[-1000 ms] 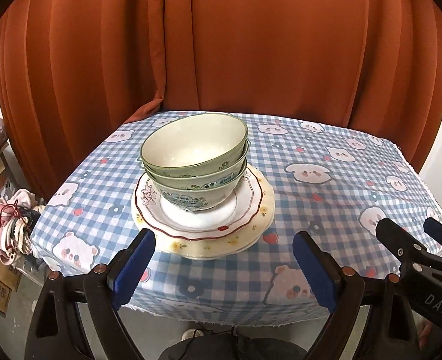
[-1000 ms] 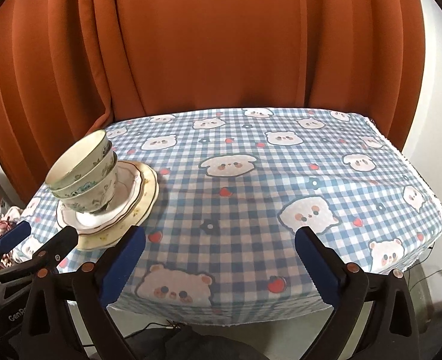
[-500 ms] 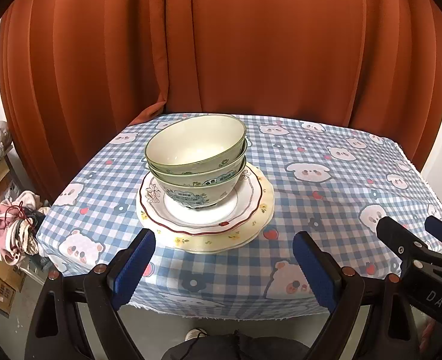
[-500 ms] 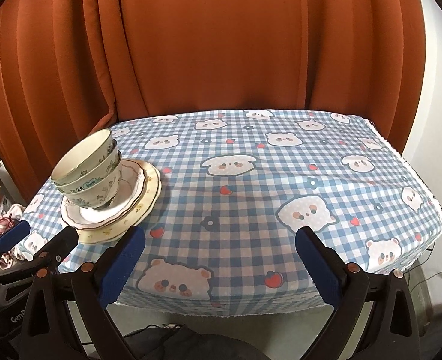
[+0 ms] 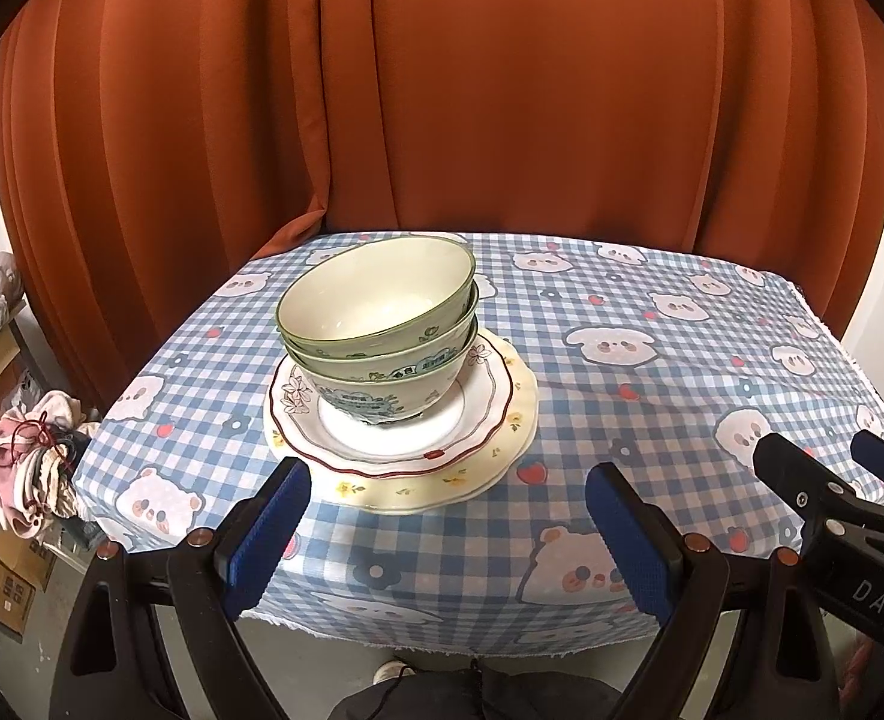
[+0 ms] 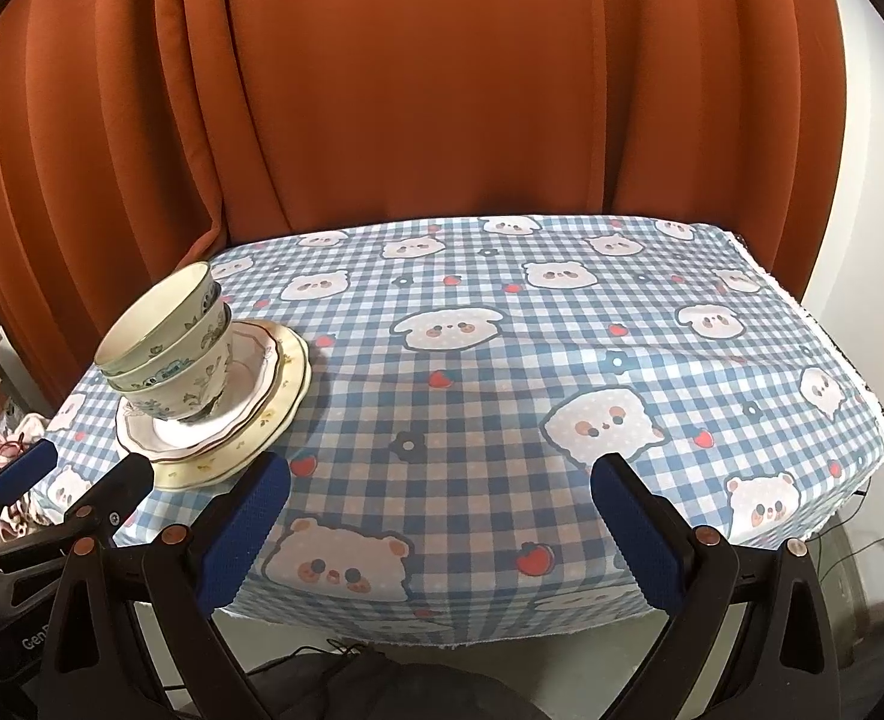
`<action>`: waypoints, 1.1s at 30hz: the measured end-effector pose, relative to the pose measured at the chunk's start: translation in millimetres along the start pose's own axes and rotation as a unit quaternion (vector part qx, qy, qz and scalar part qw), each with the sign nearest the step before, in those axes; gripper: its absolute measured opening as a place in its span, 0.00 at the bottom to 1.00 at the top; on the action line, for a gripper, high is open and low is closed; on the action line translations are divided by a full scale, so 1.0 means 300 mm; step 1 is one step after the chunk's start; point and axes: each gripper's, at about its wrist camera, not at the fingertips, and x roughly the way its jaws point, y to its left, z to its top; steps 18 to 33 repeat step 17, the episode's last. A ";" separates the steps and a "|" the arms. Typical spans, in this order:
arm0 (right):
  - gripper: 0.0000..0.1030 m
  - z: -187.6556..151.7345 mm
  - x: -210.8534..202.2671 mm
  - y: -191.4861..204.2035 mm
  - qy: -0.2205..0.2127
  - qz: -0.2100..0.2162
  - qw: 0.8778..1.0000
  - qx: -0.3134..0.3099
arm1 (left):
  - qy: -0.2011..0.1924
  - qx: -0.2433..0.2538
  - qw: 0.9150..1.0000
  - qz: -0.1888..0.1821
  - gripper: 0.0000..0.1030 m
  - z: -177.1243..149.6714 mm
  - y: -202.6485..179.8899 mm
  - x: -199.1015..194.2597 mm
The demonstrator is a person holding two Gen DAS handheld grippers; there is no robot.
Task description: Organize plates and bowls
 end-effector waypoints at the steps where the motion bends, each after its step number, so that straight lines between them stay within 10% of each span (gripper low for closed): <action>1: 0.99 0.000 0.000 0.001 0.000 0.000 1.000 0.000 | 0.000 0.000 1.000 0.000 0.91 0.001 0.000 0.000; 33: 0.99 0.004 0.007 -0.017 0.001 -0.003 1.000 -0.001 | 0.002 -0.002 1.000 -0.002 0.91 0.003 -0.017 0.009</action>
